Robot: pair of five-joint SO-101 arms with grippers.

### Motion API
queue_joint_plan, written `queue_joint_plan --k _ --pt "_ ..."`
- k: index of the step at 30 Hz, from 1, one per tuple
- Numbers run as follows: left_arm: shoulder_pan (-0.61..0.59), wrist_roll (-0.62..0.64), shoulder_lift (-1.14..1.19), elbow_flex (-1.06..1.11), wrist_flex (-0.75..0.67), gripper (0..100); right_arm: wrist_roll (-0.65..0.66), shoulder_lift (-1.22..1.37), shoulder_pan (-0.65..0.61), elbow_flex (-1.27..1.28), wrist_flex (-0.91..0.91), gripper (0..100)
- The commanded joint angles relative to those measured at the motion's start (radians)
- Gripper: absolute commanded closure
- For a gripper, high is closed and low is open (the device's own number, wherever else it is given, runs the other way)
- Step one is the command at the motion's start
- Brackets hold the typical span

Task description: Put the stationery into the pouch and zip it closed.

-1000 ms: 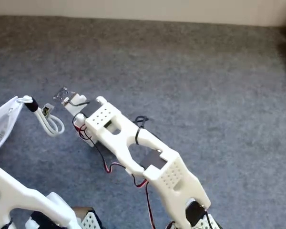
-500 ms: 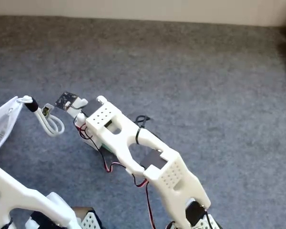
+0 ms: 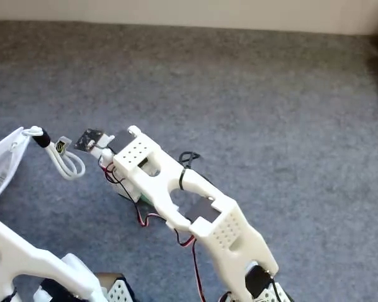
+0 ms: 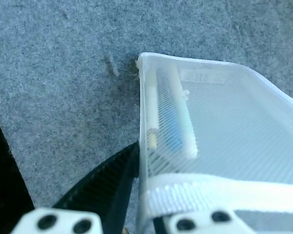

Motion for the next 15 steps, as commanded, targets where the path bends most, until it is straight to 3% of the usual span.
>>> queue_joint_plan --k 1,10,15 --pt "0.019 0.008 -0.001 -0.018 -0.017 99 0.014 -0.035 -0.012 -0.045 0.088 99.5" --pt "0.021 0.008 -0.005 -0.018 -0.017 99 0.009 -0.081 -0.002 -0.326 0.321 99.5" --pt "0.021 0.008 -0.007 -0.018 -0.017 99 0.008 -0.082 0.027 -0.397 0.341 99.5"
